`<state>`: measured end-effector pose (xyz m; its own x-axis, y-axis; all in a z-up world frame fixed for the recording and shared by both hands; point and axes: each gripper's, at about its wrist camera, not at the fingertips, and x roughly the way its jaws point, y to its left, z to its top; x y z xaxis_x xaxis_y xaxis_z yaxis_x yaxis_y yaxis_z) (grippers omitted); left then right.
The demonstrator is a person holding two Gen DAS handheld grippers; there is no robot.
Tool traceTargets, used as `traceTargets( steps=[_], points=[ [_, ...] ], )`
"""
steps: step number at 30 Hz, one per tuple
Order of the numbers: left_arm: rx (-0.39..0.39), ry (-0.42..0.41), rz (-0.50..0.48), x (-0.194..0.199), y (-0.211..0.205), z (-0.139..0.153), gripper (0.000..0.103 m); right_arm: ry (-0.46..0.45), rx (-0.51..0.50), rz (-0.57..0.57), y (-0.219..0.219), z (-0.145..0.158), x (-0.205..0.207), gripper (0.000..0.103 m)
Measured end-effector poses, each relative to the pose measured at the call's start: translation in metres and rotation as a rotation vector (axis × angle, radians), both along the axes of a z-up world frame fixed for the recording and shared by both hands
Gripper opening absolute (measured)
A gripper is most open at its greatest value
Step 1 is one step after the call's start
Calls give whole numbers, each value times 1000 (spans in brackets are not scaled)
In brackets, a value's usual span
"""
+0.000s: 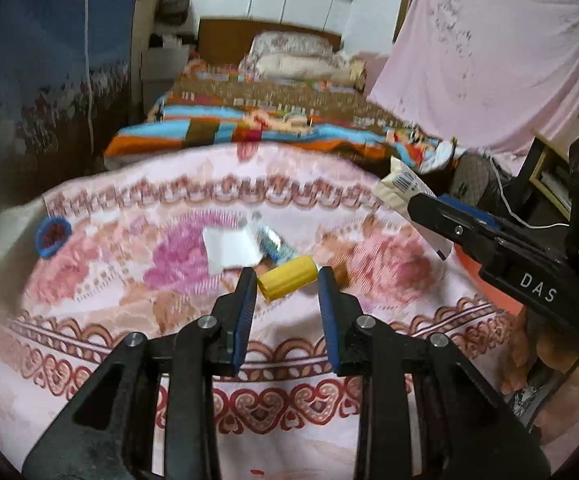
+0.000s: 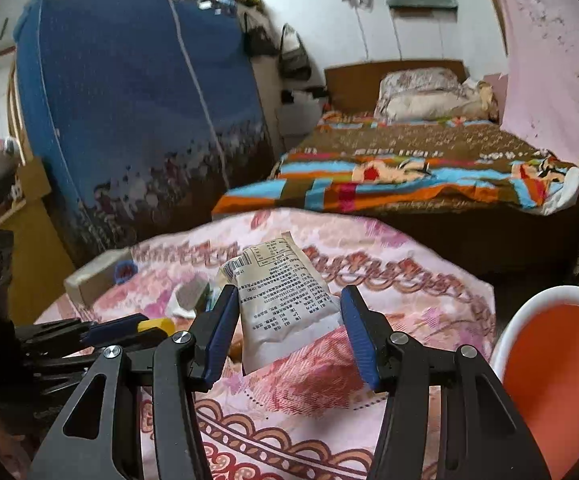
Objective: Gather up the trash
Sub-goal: 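Grasp the yellow cap with the left tool while the right tool grasps the white packet, then carry the yellow cap and white packet over the orange basin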
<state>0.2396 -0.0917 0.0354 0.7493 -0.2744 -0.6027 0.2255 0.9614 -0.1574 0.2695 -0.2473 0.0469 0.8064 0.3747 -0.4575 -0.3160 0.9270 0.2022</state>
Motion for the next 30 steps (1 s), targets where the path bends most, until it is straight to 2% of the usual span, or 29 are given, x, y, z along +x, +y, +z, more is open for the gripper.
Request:
traceTargets(
  steps=[5, 15, 22, 30],
  points=[
    [3, -153, -11, -16, -8, 23, 16, -112, 43, -51, -14, 12, -20, 50],
    [1, -369, -97, -31, -44, 58, 16, -328, 107, -174, -52, 36, -58, 50],
    [-2, -455, -184, -40, -75, 74, 16, -462, 110, -316, -85, 54, -84, 50],
    [-4, -483, -284, -45, -116, 81, 16, -463, 127, -436, -121, 54, -92, 50]
  ],
)
